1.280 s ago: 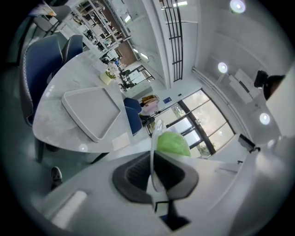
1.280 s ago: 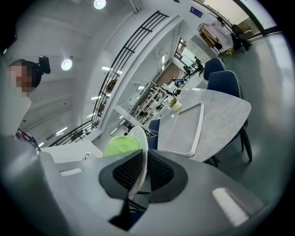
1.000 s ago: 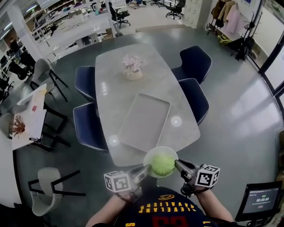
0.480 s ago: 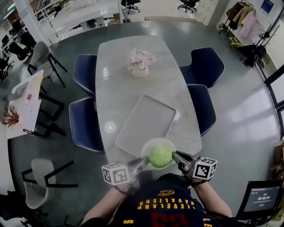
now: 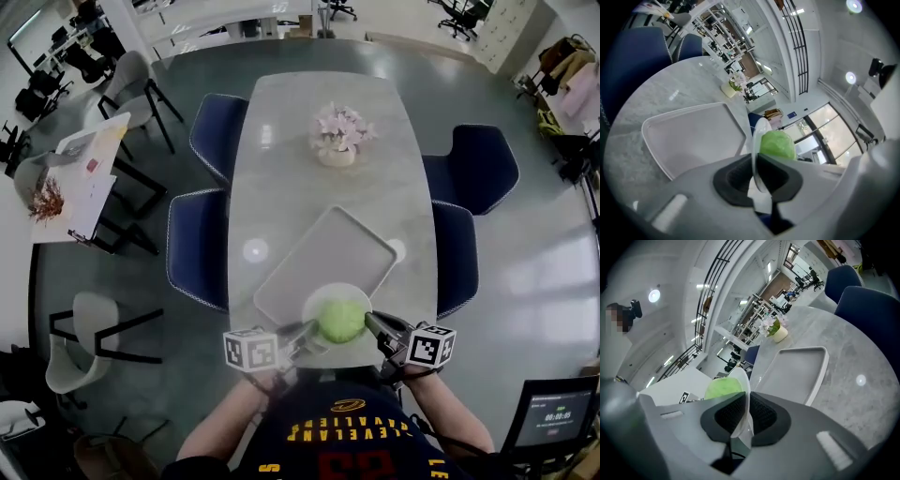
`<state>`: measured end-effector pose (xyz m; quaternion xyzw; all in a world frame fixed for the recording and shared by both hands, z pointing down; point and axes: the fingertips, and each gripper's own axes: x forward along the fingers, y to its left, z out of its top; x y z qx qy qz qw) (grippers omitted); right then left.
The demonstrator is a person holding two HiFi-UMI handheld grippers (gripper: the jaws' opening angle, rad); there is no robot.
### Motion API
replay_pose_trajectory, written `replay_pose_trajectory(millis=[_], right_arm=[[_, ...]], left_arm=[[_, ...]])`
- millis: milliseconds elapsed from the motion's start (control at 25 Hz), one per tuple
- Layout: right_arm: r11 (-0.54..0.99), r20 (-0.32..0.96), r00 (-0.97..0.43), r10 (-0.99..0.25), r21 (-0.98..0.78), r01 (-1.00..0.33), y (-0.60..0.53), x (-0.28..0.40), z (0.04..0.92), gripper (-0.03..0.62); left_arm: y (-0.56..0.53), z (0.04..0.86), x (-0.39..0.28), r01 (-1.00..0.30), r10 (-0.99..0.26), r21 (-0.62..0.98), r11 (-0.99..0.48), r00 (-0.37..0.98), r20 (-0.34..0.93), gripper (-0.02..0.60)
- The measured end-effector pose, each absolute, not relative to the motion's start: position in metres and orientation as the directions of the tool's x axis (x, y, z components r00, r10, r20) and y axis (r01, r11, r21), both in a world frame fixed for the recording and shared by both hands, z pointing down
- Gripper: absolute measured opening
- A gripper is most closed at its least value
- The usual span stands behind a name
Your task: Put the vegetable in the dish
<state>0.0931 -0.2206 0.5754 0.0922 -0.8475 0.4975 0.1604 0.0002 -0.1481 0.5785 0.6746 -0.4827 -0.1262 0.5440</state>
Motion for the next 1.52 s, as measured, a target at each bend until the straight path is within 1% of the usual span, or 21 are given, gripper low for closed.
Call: replay_pose_trajectory(millis=[160, 280, 520, 800, 1200, 1520], right_arm=[[0.490, 0.379, -0.923, 0.066, -0.818, -0.301, -0.238, 0.083, 0.595, 0.034], [0.481, 0.390, -0.917, 0.087, -0.822, -0.304, -0.250, 0.074, 0.610, 0.034], [0.477, 0.426, -0.900, 0.095, -0.813, -0.334, -0.272, 0.058, 0.633, 0.037], [0.488, 0.511, -0.854, 0.100, -0.773, -0.405, -0.294, 0.046, 0.664, 0.040], [0.471, 0.554, -0.822, 0.127, -0.764, -0.442, -0.305, 0.037, 0.688, 0.040], [0.459, 0.604, -0.784, 0.146, -0.743, -0.487, -0.304, 0.034, 0.702, 0.040]], left_arm=[[-0.161, 0.602, -0.005, -0.536, -0.777, 0.832, 0.145, 0.459, 0.431, 0.037], [-0.171, 0.615, -0.012, -0.533, -0.772, 0.825, 0.187, 0.440, 0.459, 0.037], [-0.193, 0.636, -0.028, -0.554, -0.751, 0.800, 0.228, 0.423, 0.507, 0.043], [-0.213, 0.670, -0.041, -0.561, -0.697, 0.771, 0.302, 0.422, 0.580, 0.051], [-0.223, 0.696, -0.050, -0.554, -0.652, 0.759, 0.343, 0.442, 0.616, 0.055], [-0.221, 0.714, -0.055, -0.546, -0.623, 0.739, 0.396, 0.431, 0.653, 0.061]])
